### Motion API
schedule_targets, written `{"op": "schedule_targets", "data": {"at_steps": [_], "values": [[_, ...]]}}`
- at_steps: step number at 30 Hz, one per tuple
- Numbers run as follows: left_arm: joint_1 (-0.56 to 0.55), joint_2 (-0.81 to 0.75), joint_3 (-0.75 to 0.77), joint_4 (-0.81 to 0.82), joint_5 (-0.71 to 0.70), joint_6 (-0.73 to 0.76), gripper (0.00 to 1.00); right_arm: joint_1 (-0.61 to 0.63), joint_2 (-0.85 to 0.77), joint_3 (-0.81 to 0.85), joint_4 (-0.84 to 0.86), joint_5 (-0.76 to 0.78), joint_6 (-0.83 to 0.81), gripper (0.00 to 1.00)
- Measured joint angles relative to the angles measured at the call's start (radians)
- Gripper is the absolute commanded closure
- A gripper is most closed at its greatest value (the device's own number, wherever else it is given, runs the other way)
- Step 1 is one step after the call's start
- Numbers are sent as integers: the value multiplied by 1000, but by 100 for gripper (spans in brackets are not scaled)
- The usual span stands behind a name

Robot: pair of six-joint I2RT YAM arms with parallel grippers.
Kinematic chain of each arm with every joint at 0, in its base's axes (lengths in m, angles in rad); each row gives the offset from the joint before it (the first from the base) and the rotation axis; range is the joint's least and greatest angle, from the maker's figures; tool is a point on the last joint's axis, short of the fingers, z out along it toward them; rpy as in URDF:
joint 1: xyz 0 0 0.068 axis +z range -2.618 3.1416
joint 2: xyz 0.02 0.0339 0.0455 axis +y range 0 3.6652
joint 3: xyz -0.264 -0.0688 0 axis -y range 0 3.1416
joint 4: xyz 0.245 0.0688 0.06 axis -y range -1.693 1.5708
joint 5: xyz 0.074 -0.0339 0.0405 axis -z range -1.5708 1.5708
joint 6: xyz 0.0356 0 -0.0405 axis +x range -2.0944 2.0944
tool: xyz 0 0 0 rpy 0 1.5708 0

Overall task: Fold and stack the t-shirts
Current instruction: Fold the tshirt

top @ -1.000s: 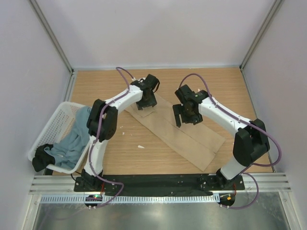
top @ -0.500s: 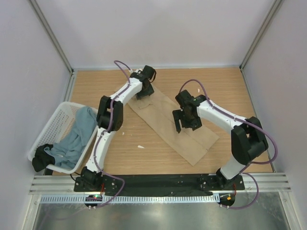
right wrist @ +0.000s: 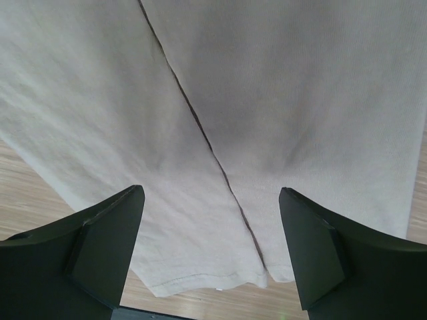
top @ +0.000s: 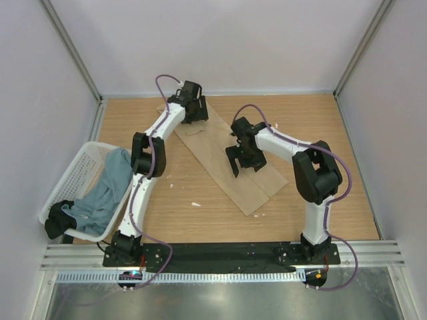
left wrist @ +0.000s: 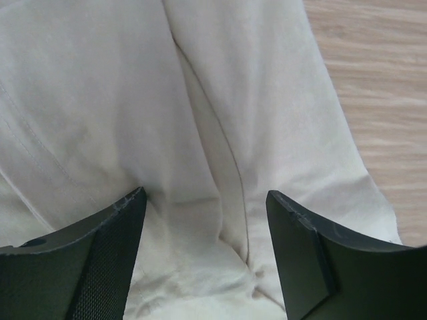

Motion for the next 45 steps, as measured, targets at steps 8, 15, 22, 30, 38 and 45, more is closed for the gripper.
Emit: {"op": "schedule_targets", "data": {"at_steps": [8, 15, 22, 30, 38, 45], "values": [[-13, -227, -134, -12, 40, -42, 22, -7, 23, 0, 42, -27, -24, 12], [-14, -608, -326, -5, 70, -47, 24, 7, -21, -108, 138, 34, 59, 14], [-14, -982, -756, -22, 72, -5, 23, 203, -93, -212, 162, 181, 360, 14], [-14, -1062, -933, -58, 60, 27, 23, 534, -70, -156, 87, 159, 743, 12], [-21, -856, -874, 25, 37, 24, 34, 514, -212, -87, -11, 177, 802, 11], [-75, -483, -646, 40, -108, 12, 40, 254, -457, -93, -56, 202, 655, 11]]}}
